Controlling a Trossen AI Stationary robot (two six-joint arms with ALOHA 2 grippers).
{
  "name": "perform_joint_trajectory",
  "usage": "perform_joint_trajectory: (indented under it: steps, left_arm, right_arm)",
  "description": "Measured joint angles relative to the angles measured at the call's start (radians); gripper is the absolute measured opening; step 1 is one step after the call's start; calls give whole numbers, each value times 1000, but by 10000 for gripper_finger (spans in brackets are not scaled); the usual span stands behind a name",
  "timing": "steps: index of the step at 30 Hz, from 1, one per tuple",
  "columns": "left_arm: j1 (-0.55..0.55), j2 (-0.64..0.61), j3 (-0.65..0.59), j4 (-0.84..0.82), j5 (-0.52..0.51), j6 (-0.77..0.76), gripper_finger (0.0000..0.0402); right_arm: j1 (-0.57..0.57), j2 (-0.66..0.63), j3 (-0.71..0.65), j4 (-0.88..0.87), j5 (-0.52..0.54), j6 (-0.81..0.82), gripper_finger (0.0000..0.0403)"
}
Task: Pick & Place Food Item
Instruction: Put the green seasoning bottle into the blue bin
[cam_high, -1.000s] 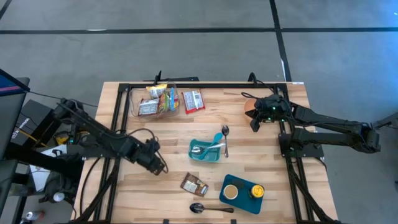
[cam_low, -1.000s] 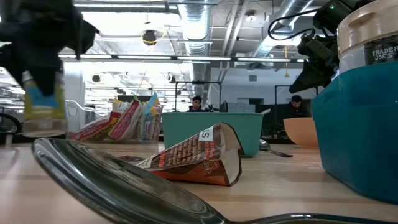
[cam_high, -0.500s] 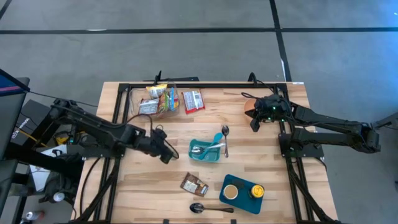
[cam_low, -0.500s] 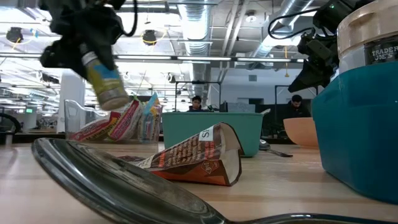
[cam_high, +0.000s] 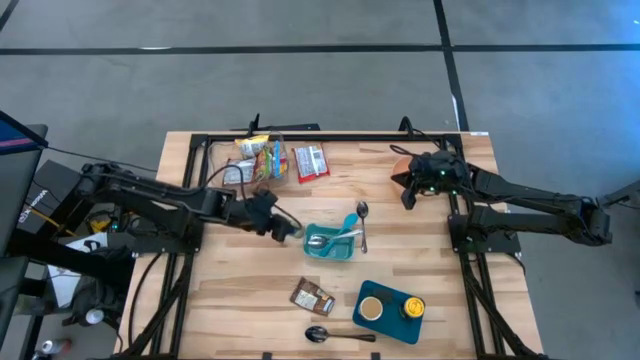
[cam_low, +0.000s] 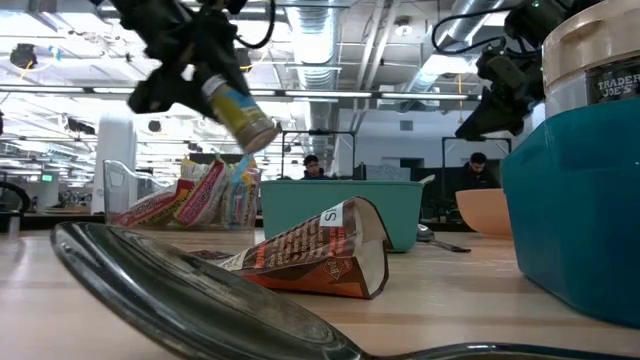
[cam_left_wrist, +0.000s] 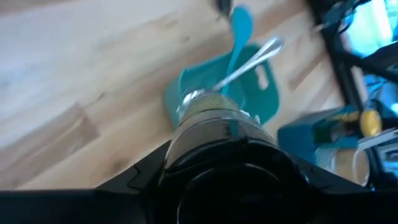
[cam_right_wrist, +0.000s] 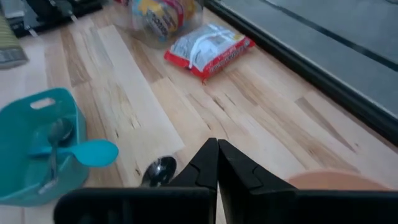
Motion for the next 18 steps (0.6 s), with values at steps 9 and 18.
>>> perform_joint_trajectory:
  steps: [9, 18]
  left_arm:
    - [113, 0, 0, 200, 0, 98, 200]
    - [193, 0, 0, 286, -1, 110, 191]
  right_arm:
    - [98, 0, 0, 112, 0, -1, 0]
    - [288, 0, 0, 198, 150, -81, 0]
